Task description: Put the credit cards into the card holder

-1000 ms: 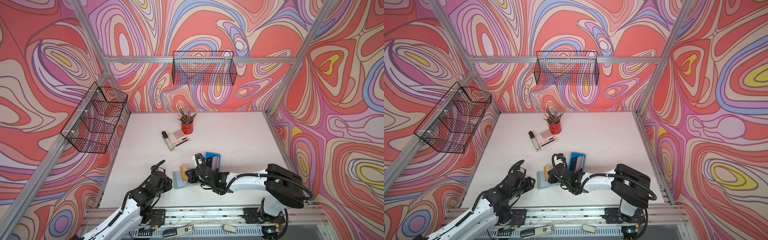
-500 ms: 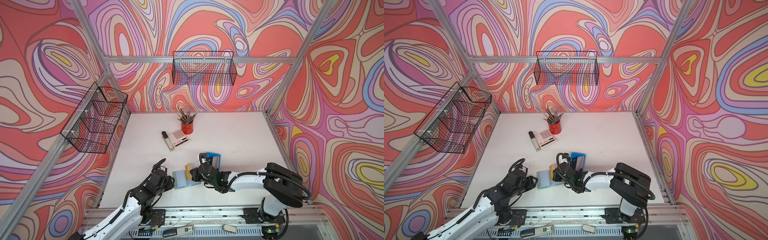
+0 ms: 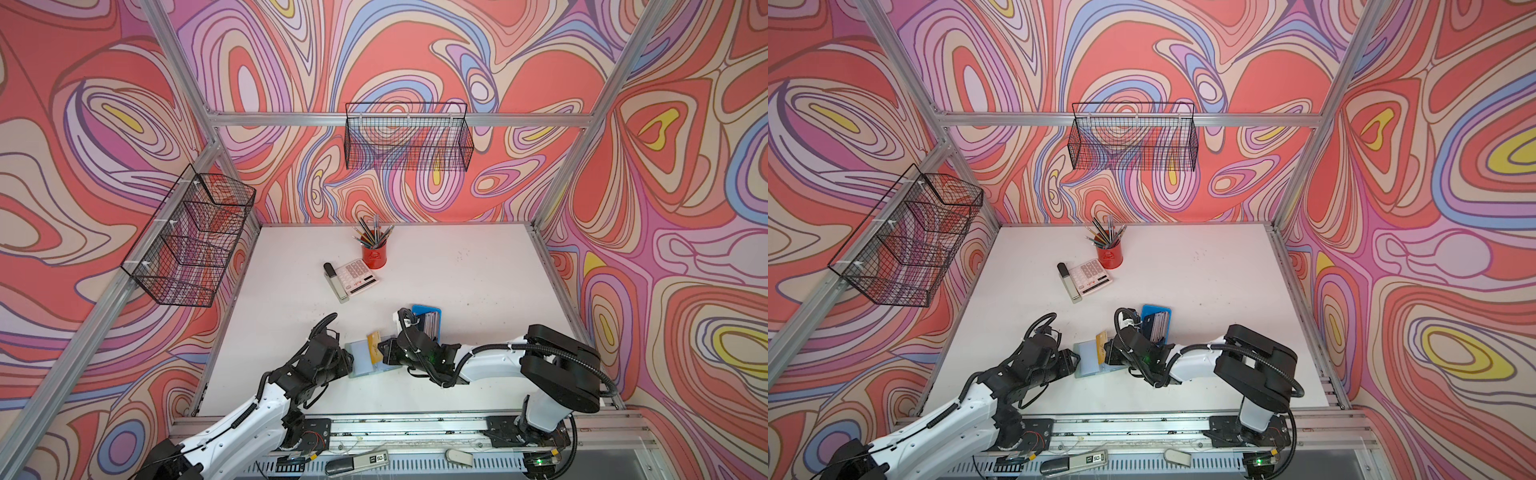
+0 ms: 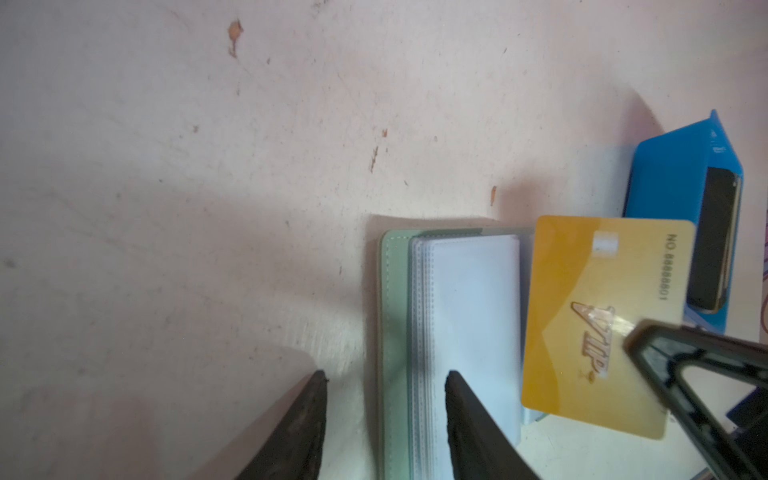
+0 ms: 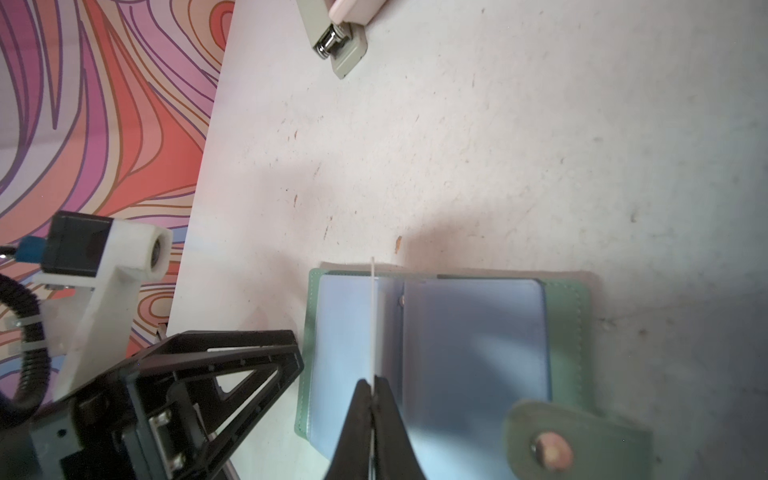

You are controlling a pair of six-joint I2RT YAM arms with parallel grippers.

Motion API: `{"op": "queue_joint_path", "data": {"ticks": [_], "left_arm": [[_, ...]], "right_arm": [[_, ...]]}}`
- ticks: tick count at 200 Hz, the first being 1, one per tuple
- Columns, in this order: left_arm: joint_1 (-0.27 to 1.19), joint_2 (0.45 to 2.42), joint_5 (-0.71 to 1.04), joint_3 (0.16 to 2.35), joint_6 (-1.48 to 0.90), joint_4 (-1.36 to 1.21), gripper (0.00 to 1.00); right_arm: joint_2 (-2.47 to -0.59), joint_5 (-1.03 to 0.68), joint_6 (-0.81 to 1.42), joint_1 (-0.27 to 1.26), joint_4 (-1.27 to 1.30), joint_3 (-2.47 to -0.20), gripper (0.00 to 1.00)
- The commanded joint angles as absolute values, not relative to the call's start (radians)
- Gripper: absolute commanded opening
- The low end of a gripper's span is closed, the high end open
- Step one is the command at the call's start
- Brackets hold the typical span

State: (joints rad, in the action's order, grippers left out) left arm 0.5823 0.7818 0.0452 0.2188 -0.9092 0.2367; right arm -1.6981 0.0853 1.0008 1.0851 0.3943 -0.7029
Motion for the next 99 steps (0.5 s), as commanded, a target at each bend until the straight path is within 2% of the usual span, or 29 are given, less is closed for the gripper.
{"op": "queue_joint_path", "data": {"ticks": [1,99], "left_arm": [[0.577,0.782,0.045,0.237,-0.901,0.219,0.49],[0.577,0.805,0.067,0.233,-0.902,0.193,0.49]], "right_arm": [[-1.724,0.079,1.021,1.078,0.422,-0.698,0.00],[-1.756,0.013,1.079,1.077,0.522,-0.667,0.00]]}}
